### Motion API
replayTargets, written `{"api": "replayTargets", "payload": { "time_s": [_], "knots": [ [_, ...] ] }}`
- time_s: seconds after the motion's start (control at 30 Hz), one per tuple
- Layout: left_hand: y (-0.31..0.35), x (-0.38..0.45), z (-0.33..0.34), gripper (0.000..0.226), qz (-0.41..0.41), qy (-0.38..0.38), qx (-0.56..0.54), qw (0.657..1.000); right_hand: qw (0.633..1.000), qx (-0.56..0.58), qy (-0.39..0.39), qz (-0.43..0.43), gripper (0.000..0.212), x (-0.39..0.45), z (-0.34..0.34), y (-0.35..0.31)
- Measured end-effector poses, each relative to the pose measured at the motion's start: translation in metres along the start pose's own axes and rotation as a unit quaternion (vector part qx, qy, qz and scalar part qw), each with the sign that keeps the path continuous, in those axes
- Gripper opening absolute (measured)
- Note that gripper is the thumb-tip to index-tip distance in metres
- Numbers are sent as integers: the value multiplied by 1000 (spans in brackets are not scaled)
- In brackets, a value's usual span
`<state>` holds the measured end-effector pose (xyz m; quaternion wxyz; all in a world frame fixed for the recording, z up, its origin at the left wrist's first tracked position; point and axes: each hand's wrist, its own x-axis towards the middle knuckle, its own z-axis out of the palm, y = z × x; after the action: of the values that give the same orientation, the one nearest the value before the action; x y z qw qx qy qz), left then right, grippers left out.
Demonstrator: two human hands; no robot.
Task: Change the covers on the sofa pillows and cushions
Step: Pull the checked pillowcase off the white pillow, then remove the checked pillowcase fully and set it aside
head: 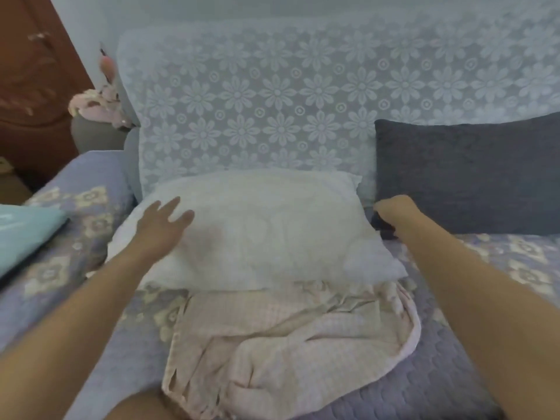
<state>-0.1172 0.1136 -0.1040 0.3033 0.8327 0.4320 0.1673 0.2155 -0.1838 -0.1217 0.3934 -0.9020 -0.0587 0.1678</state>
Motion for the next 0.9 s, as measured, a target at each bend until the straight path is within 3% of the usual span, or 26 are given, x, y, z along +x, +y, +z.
{"api": "replayTargets", "payload": {
  "time_s": [0.07, 0.13, 0.2, 0.27, 0.3, 0.37, 0.43, 0.47, 0.57, 0.67, 0.73, 0.8, 0.9],
  "knots": [
    [-11, -52, 52, 54, 83, -62, 19, 994, 995, -102, -5, -18, 19, -14, 15, 46],
    [-21, -112, 102, 77, 112, -156, 60, 980, 981, -184, -56, -4, 21, -32, 28, 106],
    [-37, -151, 142, 101, 105, -243, 130, 956, 966, -228, -118, 18, 62, -44, 39, 158],
    [-48, -179, 171, 108, 141, -296, 226, 917, 979, -167, -116, -3, 76, -54, 45, 180],
    [-47, -191, 181, 101, 177, -312, 272, 893, 988, -109, -111, -13, 76, -64, 47, 181],
    [-46, -200, 197, 64, 229, -289, 313, 875, 992, -21, -121, 6, 69, -82, 48, 177],
    [-31, -194, 194, 27, 223, -260, 270, 900, 990, 89, -94, 59, 52, -94, 35, 167],
    [-21, -186, 190, 24, 235, -225, 233, 916, 981, 160, -68, 90, 42, -95, 21, 159],
    [40, -172, 156, 32, 192, -279, 78, 938, 916, 388, 13, 100, 23, -106, -50, 122],
    [113, -169, 117, 36, 203, -313, -70, 925, 866, 463, 174, -76, 17, -132, -137, 76],
    [157, -164, 94, 39, 206, -319, -103, 919, 828, 457, 249, -207, 15, -154, -192, 43],
    [196, -149, 72, 50, 223, -272, -36, 935, 827, 435, 247, -257, 24, -158, -228, 18],
    [225, -97, 48, 57, 192, -142, 67, 969, 895, 342, 171, -230, 30, -122, -231, 1]
  ]
}}
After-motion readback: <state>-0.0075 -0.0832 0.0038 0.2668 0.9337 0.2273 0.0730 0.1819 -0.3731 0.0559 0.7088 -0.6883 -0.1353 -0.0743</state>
